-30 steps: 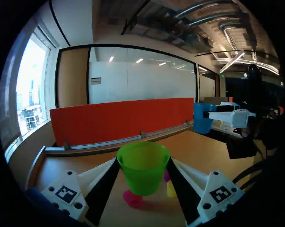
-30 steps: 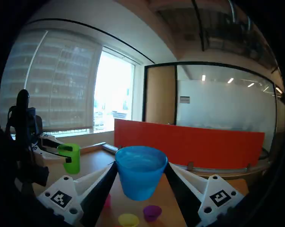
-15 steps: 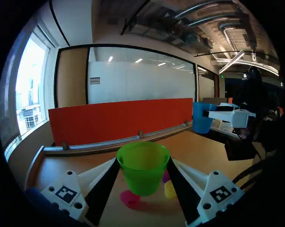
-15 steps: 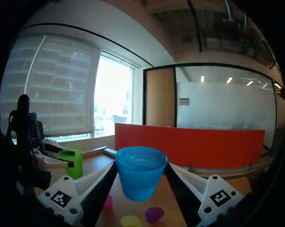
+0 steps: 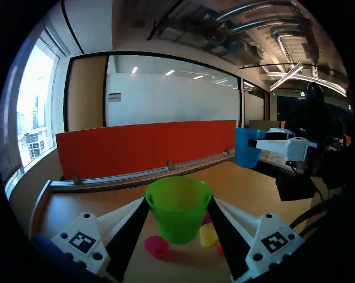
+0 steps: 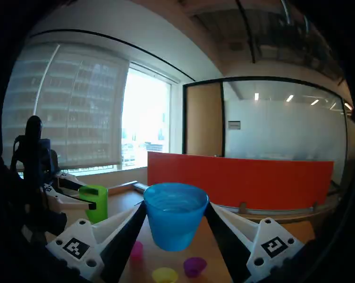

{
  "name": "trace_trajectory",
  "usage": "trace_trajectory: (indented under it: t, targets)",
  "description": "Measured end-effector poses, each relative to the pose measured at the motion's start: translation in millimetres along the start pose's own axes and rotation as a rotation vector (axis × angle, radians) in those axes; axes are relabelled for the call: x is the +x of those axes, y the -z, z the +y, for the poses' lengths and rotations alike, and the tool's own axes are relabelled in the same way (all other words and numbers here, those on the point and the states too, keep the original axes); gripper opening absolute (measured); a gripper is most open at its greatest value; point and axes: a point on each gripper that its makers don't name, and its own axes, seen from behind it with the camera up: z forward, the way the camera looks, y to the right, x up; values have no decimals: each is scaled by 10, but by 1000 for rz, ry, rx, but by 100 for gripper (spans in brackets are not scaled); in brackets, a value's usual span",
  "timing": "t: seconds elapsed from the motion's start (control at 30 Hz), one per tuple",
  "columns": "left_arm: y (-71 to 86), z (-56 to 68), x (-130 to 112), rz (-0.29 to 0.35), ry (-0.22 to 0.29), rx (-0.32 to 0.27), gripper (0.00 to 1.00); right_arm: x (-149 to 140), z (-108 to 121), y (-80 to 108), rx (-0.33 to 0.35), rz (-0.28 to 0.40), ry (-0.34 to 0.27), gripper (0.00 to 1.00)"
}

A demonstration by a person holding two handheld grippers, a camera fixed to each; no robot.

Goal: Pour water

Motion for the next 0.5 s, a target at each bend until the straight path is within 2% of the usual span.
trace_trajectory:
  t: [0.3, 0.5]
  targets:
    - [-3, 105, 82, 0, -11, -33, 85, 48, -62, -44, 40, -17, 65, 91]
    - [6, 161, 109, -8, -15, -52, 85, 44, -142, -76, 90, -45, 89, 91]
